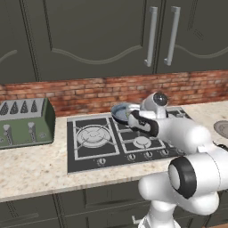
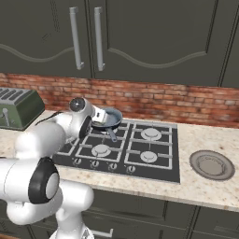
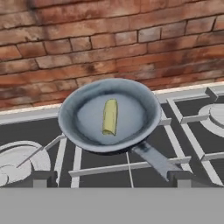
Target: Pick up the butter stick and place it in the pan. Then turn on the burner for the pan.
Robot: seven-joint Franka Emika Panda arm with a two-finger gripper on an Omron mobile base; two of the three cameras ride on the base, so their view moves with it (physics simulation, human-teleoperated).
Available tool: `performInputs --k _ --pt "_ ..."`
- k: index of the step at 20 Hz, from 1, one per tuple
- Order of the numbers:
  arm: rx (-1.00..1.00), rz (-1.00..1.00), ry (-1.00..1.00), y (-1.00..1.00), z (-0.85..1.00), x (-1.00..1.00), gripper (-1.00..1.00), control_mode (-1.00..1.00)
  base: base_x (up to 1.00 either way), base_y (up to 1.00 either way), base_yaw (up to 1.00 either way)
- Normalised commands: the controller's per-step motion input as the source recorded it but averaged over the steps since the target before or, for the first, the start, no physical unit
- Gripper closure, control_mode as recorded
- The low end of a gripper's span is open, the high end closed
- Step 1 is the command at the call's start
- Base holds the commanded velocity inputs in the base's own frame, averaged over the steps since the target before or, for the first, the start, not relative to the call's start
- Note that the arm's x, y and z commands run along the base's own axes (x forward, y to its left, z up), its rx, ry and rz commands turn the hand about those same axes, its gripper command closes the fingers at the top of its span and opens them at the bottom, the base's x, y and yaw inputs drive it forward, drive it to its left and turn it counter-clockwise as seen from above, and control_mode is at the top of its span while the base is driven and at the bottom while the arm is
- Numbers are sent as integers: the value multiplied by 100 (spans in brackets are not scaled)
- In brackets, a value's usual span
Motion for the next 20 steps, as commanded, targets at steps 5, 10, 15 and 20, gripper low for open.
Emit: performInputs --k 5,10,15,20 --pt "0 0 1 0 11 -64 -100 -100 0 0 0" --pt "0 0 2 0 6 -65 -100 -100 0 0 0" --pt "0 0 7 0 0 -61 -100 -100 0 0 0" --pt "0 0 9 1 0 -48 -100 -100 0 0 0"
